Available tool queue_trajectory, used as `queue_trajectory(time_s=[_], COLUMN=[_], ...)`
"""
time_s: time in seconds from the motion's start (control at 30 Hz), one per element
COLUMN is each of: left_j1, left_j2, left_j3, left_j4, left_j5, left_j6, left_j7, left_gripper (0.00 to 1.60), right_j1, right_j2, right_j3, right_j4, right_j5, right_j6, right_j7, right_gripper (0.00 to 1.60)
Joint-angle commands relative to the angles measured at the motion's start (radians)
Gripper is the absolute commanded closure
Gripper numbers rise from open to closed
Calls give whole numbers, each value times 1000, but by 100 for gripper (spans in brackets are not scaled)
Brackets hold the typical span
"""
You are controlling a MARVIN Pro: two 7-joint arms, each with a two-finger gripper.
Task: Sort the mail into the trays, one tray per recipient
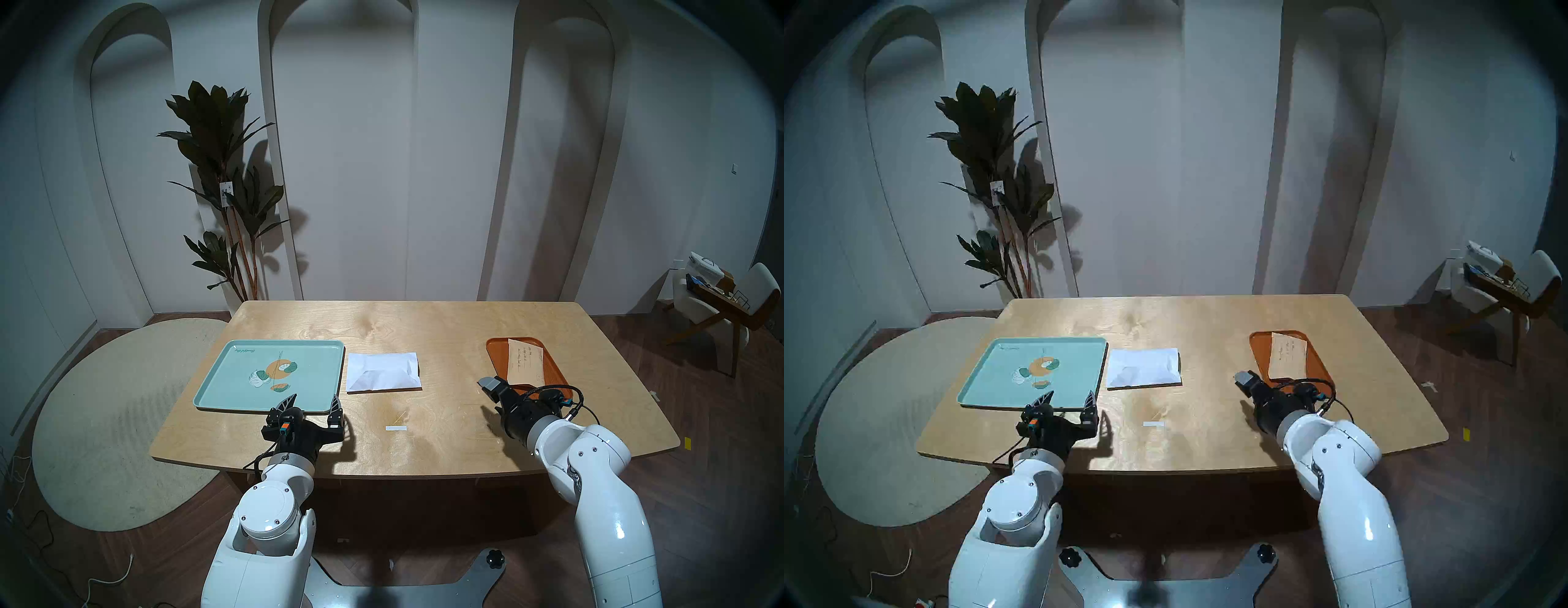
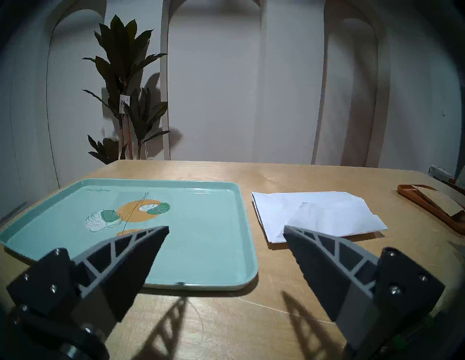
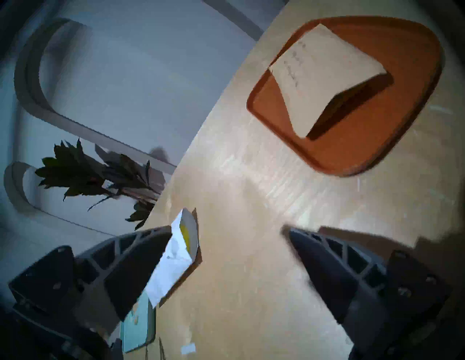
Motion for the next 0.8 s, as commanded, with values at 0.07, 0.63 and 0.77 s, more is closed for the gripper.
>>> queue_trajectory(time_s=[0.07, 0.63, 0.77], left_j1=[-7, -8, -8], left_j2=[0, 0, 0], left_j3=[0, 0, 0], left_j4=[-19, -18, -18], left_j5=[0, 0, 0], left_j6=[-5, -5, -5], left_j7=[0, 0, 0], left_gripper=[0, 0, 0], right_j1=[23, 211, 231], right_j2=[23, 235, 270], right_j3=[-21, 131, 147], right_j4=[-141, 8, 67], right_j5=[-127, -388, -455], right_j6=[-68, -92, -93], right_j7=[-30, -74, -31], right_gripper=[0, 0, 0])
